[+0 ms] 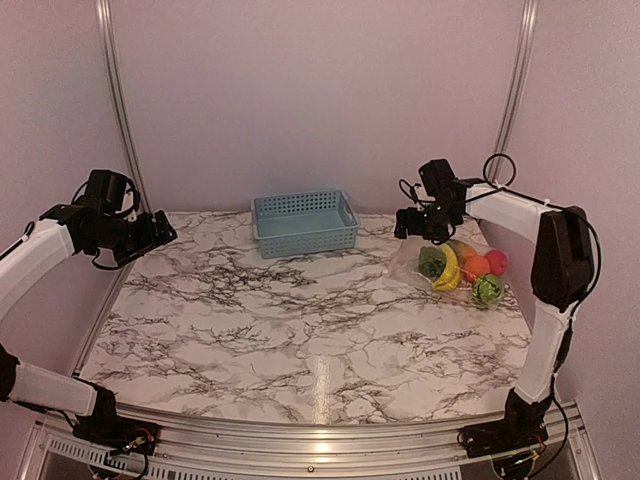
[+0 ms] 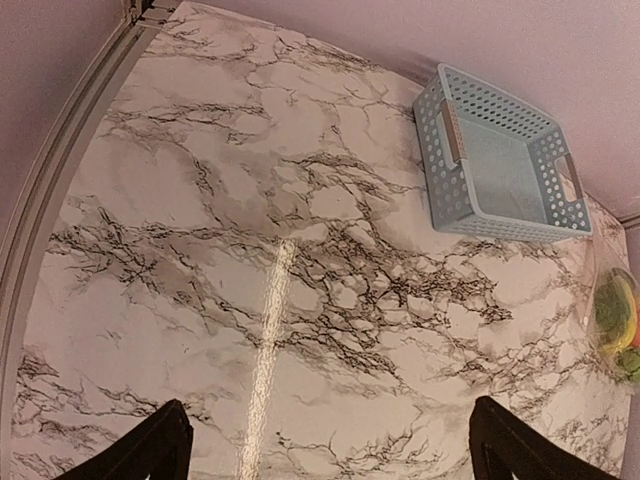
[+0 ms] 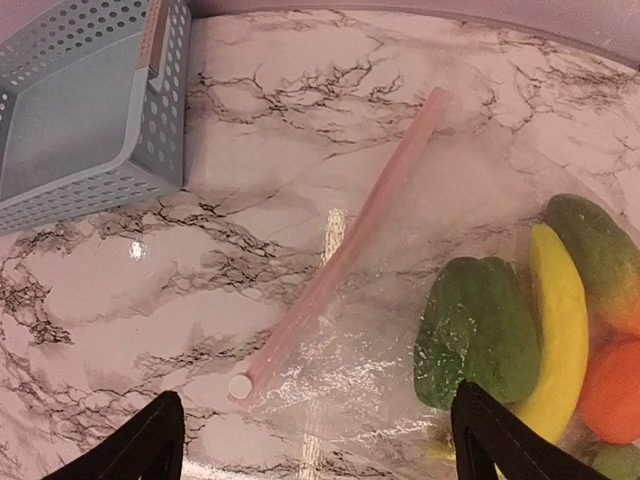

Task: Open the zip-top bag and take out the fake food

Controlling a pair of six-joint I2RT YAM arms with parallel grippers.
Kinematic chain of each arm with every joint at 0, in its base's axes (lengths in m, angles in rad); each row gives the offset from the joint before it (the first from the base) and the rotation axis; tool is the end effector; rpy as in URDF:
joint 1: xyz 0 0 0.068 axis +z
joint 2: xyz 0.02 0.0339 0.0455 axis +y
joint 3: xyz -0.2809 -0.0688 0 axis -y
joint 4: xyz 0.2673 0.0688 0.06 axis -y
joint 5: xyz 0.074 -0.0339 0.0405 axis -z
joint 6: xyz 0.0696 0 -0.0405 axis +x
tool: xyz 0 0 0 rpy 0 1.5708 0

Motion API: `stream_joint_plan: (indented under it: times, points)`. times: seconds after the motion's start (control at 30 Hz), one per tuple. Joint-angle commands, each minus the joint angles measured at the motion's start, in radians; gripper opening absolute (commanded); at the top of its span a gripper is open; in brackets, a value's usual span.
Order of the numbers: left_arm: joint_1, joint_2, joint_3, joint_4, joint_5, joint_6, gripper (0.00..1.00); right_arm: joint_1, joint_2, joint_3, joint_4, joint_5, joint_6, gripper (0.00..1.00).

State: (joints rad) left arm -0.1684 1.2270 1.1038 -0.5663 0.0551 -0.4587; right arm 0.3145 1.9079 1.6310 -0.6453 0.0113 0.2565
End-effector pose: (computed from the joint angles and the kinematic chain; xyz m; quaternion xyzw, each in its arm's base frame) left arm 0.3037 -0.0555 0.3134 -0.1191 0.8963 -0.1552 0.3979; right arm 0.4502 0.1456 0.2488 -0.0257 0.9475 0.0846 0.3072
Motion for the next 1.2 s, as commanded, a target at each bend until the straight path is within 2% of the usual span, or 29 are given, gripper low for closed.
stream_joint_plan:
  times: [0.0,0.43,0.63,0.73,0.93,1.17]
  points:
    - [0.001,-0.017,-0.026,-0.027,-0.025,-0.030,0.99,0.014,0.076,0.083,-0.023,0.055,0.018,0.89]
    - [0.001,0.025,-0.020,-0.020,-0.082,-0.046,0.99,0.013,0.381,0.383,-0.091,0.136,0.045,0.83]
    - [0.001,0.068,0.008,-0.015,-0.077,-0.044,0.99,0.013,0.473,0.443,-0.134,0.244,0.093,0.83]
    - [0.001,0.078,0.012,-0.015,-0.077,-0.043,0.99,0.012,0.507,0.438,-0.143,0.234,0.101,0.79]
    - [0.001,0.077,0.014,-0.013,-0.083,-0.038,0.99,0.015,0.514,0.384,-0.129,0.199,0.126,0.60]
    - [0.002,0.058,0.025,0.000,-0.081,-0.044,0.99,0.020,0.462,0.278,-0.113,0.126,0.133,0.13]
